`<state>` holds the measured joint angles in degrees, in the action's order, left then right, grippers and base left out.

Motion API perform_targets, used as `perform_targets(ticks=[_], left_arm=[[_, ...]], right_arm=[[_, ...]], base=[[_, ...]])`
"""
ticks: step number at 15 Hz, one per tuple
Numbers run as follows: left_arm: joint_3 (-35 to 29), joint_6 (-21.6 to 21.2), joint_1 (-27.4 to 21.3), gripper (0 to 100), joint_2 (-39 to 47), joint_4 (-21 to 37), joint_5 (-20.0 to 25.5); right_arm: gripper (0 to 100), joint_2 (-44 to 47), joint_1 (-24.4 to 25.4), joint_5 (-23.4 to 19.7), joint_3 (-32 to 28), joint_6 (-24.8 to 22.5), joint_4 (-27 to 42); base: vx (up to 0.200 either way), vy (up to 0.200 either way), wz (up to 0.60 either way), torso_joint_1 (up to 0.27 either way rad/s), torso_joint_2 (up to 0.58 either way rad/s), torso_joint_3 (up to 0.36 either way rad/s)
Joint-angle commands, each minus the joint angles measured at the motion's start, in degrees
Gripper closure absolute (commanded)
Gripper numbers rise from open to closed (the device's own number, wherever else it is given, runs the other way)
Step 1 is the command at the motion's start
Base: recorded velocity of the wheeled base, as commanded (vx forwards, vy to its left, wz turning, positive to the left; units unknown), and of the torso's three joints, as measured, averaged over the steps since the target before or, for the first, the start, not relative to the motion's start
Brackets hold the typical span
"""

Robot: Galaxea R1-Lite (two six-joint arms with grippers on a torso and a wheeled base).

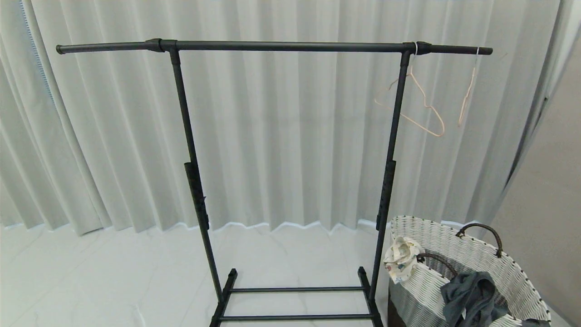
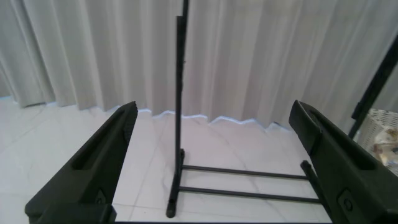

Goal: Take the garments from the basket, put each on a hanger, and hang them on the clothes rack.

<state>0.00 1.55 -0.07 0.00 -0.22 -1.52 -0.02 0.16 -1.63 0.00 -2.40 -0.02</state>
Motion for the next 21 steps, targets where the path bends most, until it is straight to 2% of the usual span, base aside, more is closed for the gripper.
perform_targets(ticks=[1, 3, 6, 16, 21], left_arm=[[0.0, 0.0, 0.0, 0, 0.1, 0.0, -0.1], [0.0, 0.1, 0.0, 0, 0.1, 0.0, -0.1], [0.0, 0.1, 0.0, 0, 0.0, 0.0, -0.1], [0.0, 0.1, 0.0, 0, 0.0, 0.0, -0.1], [0.0, 0.2, 0.0, 0, 0.0, 0.0, -0.1]], right_arm=[[0, 0.0, 0.0, 0.0, 0.0, 0.0, 0.0], [0, 0.0, 0.0, -0.1, 0.0, -0.1, 0.0], [0, 0.0, 0.0, -0.1, 0.0, -0.1, 0.0], [0, 0.0, 0.0, -0.1, 0.0, -0.1, 0.0], [0, 0.0, 0.0, 0.0, 0.0, 0.5, 0.0]], base=[[0.0, 0.0, 0.0, 0.0, 0.0, 0.0], [0.0, 0.0, 0.0, 0.0, 0.0, 0.0], [0.0, -0.2, 0.0, 0.004, 0.0, 0.002], [0.0, 0.0, 0.0, 0.0, 0.0, 0.0], [0.2, 0.0, 0.0, 0.001, 0.0, 0.003]])
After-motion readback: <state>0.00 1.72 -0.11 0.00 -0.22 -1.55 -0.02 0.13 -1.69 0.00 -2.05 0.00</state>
